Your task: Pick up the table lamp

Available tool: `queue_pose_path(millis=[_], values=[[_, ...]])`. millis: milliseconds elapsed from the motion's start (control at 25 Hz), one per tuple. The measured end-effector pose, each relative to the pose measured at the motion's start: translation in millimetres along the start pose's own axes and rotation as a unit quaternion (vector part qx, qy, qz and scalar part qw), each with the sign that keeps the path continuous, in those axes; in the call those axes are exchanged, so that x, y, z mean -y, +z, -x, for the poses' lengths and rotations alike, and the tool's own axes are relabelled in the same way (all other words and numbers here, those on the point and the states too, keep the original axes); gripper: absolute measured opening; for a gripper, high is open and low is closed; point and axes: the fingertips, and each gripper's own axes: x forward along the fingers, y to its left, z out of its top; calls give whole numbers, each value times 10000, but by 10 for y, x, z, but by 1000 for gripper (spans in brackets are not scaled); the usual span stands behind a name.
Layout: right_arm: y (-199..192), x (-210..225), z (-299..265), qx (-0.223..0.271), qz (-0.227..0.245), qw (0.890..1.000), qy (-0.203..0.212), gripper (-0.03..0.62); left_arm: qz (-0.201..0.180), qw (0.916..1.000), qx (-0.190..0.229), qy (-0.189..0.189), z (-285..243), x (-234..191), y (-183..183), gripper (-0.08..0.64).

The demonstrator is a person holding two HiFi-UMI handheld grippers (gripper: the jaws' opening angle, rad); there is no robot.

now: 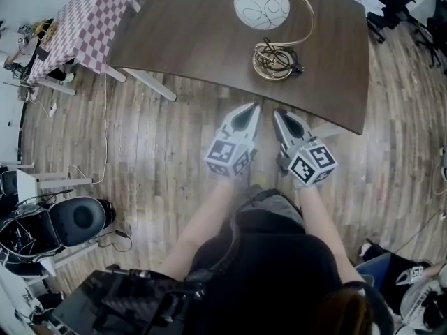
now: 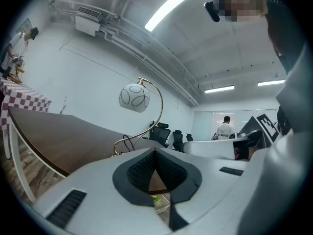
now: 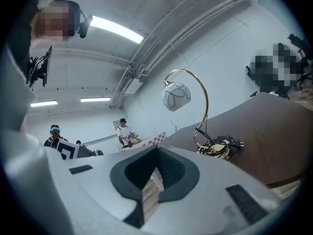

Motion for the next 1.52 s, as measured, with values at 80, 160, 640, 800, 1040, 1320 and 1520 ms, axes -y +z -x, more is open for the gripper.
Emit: queue_pose_path(millis=[80, 160, 640, 800, 1040, 1320, 1520], values=[[34, 66, -36, 30, -38, 10000, 4, 3, -13, 10000, 8, -18, -77, -6, 5, 0], [48, 92, -59, 37, -37, 10000, 19, 3, -17, 10000, 7, -6, -117, -27, -1, 0], [93, 190, -178, 51, -117, 9999, 52, 3, -30, 10000, 52, 73, -232, -153, 57, 0], [90, 213, -209, 34, -106, 9999, 40, 3, 0, 10000, -17, 1, -309, -159, 2, 0], [193, 335, -320, 153, -78, 9998, -113, 3, -17, 9999, -2, -121, -479, -221, 55, 0], [175, 410, -458, 93, -127, 9996, -242, 3, 6, 9996, -126, -252, -624, -313, 16, 0], [213, 469, -570, 119, -109, 9993, -323, 3, 38, 9993, -174, -342, -736, -412, 22, 0]])
